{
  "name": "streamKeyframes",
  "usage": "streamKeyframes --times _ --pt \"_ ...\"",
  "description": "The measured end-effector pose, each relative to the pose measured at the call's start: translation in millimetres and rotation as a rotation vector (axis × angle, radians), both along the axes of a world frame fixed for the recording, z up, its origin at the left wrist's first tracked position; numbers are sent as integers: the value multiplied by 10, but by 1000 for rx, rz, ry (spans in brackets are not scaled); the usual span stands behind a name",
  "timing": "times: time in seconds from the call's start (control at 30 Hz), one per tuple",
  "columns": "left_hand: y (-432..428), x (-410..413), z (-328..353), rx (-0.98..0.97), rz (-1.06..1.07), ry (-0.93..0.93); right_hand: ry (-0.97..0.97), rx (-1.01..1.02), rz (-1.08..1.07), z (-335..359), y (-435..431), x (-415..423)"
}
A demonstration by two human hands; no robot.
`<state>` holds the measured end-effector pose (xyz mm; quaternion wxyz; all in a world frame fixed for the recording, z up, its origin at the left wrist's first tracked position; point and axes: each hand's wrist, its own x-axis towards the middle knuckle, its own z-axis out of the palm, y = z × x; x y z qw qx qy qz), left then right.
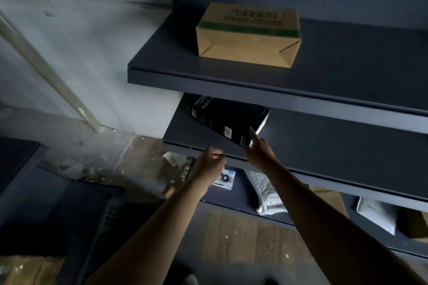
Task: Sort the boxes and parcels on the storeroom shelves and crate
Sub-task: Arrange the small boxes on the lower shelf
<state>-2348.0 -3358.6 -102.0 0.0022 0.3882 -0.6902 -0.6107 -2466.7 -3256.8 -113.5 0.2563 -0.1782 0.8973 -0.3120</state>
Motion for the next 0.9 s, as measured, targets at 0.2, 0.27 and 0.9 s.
streamKeyframes --times 0.2,0.27,0.9 --pt "-484 -132 -113 25 27 -50 35 90 49 -34 -269 360" --pt "-590 -223 -187 27 80 -56 66 73 105 -29 -352 468" --pt "-735 65 -747 418 67 -66 -66 80 -235 -309 -58 238"
